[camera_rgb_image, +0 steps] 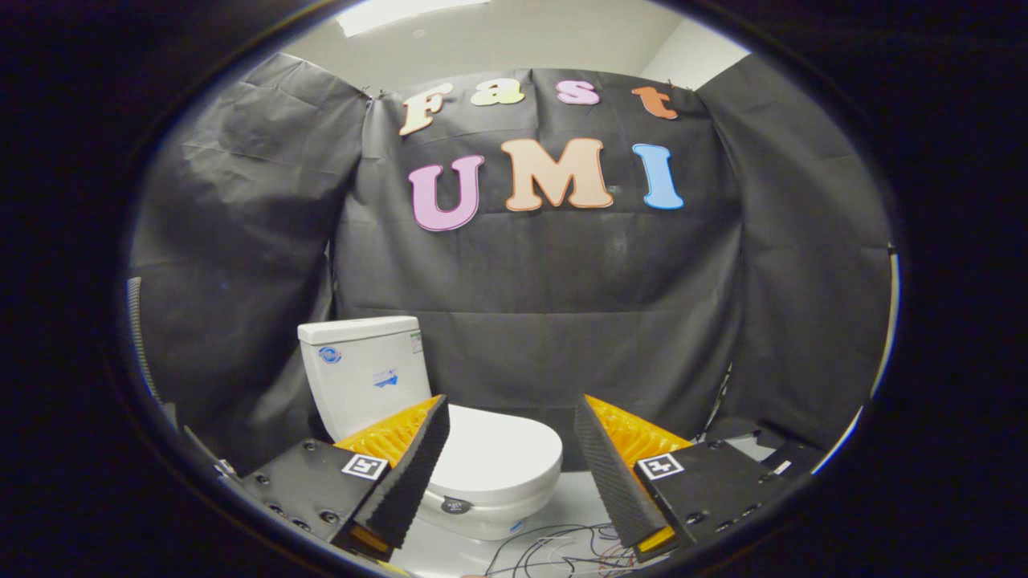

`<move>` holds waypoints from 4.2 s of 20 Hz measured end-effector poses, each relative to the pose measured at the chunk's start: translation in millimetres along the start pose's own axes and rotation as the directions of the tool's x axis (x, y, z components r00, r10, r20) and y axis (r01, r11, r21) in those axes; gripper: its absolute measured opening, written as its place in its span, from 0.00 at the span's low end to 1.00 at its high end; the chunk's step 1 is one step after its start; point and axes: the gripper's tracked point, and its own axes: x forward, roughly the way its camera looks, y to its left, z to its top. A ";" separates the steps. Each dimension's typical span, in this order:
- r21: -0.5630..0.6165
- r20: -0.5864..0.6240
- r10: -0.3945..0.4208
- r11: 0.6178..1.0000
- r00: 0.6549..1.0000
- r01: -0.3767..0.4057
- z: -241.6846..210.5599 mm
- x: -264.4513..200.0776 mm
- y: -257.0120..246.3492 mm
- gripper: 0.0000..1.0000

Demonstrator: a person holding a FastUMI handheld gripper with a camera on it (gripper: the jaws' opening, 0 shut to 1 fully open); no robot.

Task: Open the toilet lid.

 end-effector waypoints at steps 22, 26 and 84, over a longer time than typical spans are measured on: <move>0.342 0.086 -0.078 0.939 0.993 0.044 -26.4 120.8 22.2 0.96; 0.503 0.072 -0.138 0.860 0.988 0.084 -61.4 125.0 45.6 0.95; 0.734 -0.189 -0.357 0.567 0.915 0.373 -155.2 134.0 122.7 0.04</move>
